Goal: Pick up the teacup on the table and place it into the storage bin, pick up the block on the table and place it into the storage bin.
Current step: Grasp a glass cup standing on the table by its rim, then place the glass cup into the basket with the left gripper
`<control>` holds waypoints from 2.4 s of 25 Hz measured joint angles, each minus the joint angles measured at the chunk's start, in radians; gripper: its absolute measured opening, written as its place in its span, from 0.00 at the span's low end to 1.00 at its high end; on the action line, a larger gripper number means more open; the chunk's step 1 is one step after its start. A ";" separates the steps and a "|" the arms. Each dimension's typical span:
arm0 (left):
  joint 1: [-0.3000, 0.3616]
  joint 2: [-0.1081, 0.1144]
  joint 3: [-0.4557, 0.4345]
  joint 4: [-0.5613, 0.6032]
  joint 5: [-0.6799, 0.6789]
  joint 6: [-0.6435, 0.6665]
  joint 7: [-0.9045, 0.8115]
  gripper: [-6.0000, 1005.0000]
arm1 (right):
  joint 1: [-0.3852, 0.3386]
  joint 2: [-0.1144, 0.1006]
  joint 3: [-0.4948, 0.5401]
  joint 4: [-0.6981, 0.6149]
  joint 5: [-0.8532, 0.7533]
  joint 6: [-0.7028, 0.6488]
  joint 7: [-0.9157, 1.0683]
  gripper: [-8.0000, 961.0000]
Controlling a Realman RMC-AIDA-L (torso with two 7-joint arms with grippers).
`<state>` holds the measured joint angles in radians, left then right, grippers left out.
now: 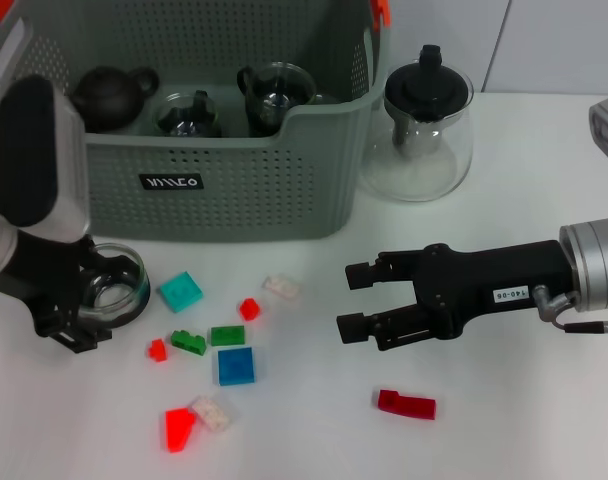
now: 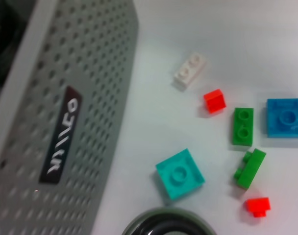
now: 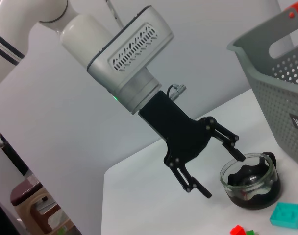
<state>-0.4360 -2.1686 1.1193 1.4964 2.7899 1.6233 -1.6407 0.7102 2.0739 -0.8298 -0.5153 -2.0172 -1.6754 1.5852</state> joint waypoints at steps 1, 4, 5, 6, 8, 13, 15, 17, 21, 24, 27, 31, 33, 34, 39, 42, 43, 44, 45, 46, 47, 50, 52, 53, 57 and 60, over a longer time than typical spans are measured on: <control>-0.013 0.000 0.002 -0.014 0.009 0.000 -0.002 0.83 | 0.000 0.000 0.000 0.000 0.000 0.001 0.000 0.97; -0.052 0.001 0.001 -0.079 0.043 0.006 -0.006 0.82 | 0.000 0.002 0.000 0.000 0.000 0.003 0.000 0.97; -0.061 0.001 -0.001 -0.097 0.049 0.005 -0.006 0.82 | 0.000 0.003 0.000 0.000 0.000 0.006 -0.001 0.97; -0.071 0.002 -0.003 -0.118 0.055 0.003 -0.006 0.82 | 0.000 0.005 0.001 0.001 0.000 0.009 -0.002 0.97; -0.088 0.005 -0.005 -0.156 0.061 -0.002 -0.008 0.82 | -0.001 0.008 0.002 0.005 0.000 0.015 -0.006 0.97; -0.117 0.018 -0.017 -0.221 0.063 -0.007 -0.027 0.81 | -0.007 0.011 0.003 0.013 0.000 0.025 -0.012 0.97; -0.125 0.021 -0.025 -0.239 0.064 -0.008 -0.028 0.81 | -0.010 0.012 0.003 0.014 0.000 0.028 -0.013 0.97; -0.133 0.024 -0.029 -0.260 0.064 -0.009 -0.028 0.81 | -0.014 0.013 0.003 0.014 0.002 0.028 -0.014 0.97; -0.140 0.027 -0.033 -0.285 0.064 -0.021 -0.031 0.80 | -0.019 0.013 0.007 0.014 0.003 0.028 -0.019 0.97; -0.138 0.026 -0.033 -0.286 0.065 -0.028 -0.031 0.80 | -0.021 0.013 0.013 0.014 0.003 0.028 -0.024 0.96; -0.137 0.025 -0.033 -0.289 0.066 -0.032 -0.032 0.80 | -0.023 0.012 0.014 0.014 0.003 0.027 -0.025 0.97; -0.140 0.029 -0.032 -0.304 0.066 -0.033 -0.040 0.79 | -0.023 0.012 0.015 0.014 0.003 0.028 -0.025 0.97; -0.142 0.030 -0.032 -0.308 0.066 -0.033 -0.043 0.79 | -0.023 0.012 0.015 0.014 0.004 0.028 -0.026 0.97; -0.142 0.030 -0.032 -0.308 0.067 -0.033 -0.043 0.79 | -0.023 0.012 0.015 0.014 0.006 0.028 -0.027 0.97; -0.142 0.030 -0.032 -0.314 0.066 -0.035 -0.046 0.64 | -0.025 0.012 0.016 0.014 0.015 0.025 -0.036 0.97; -0.143 0.031 -0.031 -0.315 0.066 -0.046 -0.067 0.51 | -0.025 0.012 0.016 0.014 0.016 0.023 -0.039 0.97; -0.144 0.033 -0.030 -0.315 0.066 -0.050 -0.075 0.47 | -0.025 0.012 0.017 0.014 0.016 0.022 -0.039 0.97; -0.144 0.033 -0.030 -0.315 0.066 -0.050 -0.075 0.42 | -0.025 0.012 0.017 0.014 0.016 0.022 -0.039 0.97; -0.145 0.037 -0.024 -0.319 0.066 -0.057 -0.092 0.37 | -0.025 0.012 0.018 0.014 0.016 0.021 -0.040 0.97; -0.145 0.038 -0.023 -0.321 0.066 -0.058 -0.096 0.34 | -0.025 0.012 0.019 0.014 0.016 0.021 -0.040 0.97; -0.146 0.038 -0.022 -0.323 0.066 -0.060 -0.099 0.31 | -0.025 0.012 0.021 0.014 0.017 0.020 -0.040 0.97; -0.146 0.039 -0.021 -0.327 0.066 -0.059 -0.107 0.23 | -0.025 0.012 0.023 0.014 0.017 0.019 -0.040 0.97; -0.147 0.039 -0.024 -0.327 0.066 -0.055 -0.108 0.17 | -0.026 0.012 0.023 0.014 0.017 0.019 -0.041 0.97; -0.147 0.039 -0.026 -0.326 0.066 -0.053 -0.109 0.14 | -0.026 0.012 0.023 0.014 0.017 0.018 -0.042 0.97; -0.147 0.038 -0.029 -0.315 0.066 -0.034 -0.119 0.08 | -0.026 0.012 0.023 0.014 0.017 0.017 -0.045 0.97; -0.140 0.034 -0.044 -0.278 0.060 0.000 -0.142 0.05 | -0.029 0.010 0.023 0.014 0.017 0.017 -0.049 0.97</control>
<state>-0.5761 -2.1346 1.0755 1.2186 2.8494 1.6237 -1.7822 0.6813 2.0839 -0.8067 -0.5016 -2.0001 -1.6583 1.5364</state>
